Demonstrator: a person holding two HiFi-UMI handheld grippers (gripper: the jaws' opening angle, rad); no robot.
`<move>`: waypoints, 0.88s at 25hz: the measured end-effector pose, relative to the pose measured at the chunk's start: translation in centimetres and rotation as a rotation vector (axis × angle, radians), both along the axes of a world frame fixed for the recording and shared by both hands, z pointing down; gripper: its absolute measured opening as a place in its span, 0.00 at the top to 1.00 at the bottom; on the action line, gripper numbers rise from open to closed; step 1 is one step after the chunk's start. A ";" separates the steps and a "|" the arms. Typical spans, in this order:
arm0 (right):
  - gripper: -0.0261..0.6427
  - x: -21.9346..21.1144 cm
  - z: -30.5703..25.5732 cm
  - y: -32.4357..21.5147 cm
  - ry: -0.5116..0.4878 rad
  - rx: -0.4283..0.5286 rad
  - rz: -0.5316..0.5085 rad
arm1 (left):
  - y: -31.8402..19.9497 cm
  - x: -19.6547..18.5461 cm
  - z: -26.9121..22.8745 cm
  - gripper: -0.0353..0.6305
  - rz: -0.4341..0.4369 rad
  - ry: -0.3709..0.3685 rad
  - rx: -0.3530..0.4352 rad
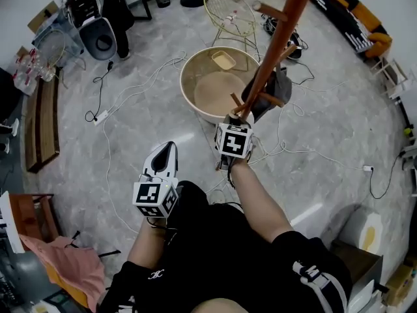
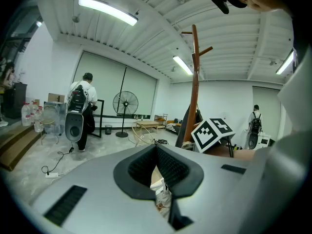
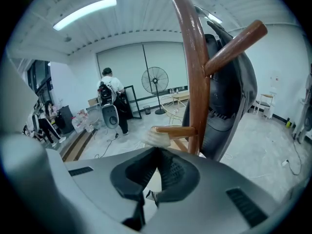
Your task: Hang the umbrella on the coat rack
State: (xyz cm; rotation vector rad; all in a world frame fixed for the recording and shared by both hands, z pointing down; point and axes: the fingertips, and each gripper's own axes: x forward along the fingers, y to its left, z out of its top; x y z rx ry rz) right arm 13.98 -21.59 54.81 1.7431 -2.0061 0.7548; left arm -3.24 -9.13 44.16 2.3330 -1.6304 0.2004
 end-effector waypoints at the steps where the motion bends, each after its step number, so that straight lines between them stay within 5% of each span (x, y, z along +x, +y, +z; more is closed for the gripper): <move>1: 0.94 0.1 0.0 -0.1 -0.003 -0.003 -0.003 | -0.6 0.1 -0.1 0.92 0.006 0.004 0.001; 10: 0.94 -1.5 0.1 -1.1 -0.007 -0.035 -0.034 | -9.9 2.5 0.5 0.92 0.211 0.048 0.025; 16: 0.94 -5.0 1.2 -4.8 0.017 -0.091 0.079 | -20.4 1.6 1.1 0.92 0.470 0.103 0.033; 22: 0.94 -5.1 2.1 -6.0 0.053 -0.156 0.197 | -25.2 3.1 1.8 0.92 0.662 0.145 0.020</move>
